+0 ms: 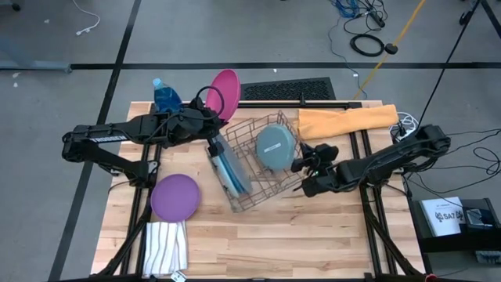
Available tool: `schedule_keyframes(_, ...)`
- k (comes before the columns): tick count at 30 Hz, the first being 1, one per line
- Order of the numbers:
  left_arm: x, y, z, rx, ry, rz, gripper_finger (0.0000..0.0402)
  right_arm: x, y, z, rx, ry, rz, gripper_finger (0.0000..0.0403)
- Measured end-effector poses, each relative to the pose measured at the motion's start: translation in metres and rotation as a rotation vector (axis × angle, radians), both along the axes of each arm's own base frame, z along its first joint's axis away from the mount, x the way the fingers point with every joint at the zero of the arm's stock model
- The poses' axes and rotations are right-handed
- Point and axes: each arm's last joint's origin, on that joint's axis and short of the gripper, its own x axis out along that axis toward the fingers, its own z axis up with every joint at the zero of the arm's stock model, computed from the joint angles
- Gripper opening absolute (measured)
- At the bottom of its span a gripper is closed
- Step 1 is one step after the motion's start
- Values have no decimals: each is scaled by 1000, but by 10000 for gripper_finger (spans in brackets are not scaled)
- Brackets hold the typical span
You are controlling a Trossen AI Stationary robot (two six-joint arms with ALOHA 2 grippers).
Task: Sort dishes
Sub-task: Put the pink plate into the dish rack
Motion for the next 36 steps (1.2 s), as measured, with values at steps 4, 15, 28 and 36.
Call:
schedule_keyframes(4, 0, 0, 0, 0, 0, 0, 0, 16, 9, 6, -14, 34, 32, 4)
schedule_keyframes(15, 0, 0, 0, -19, -11, 10, 0, 28, 18, -1, -49, 75, -16, 4)
schedule_keyframes(28, 0, 0, 1, -29, -28, 14, 0, -16, 24, 0, 25, 103, -81, 4)
schedule_keyframes(36, 3, 5, 7, -114, -156, 43, 0, -21, 34, -1, 36, 91, -43, 4)
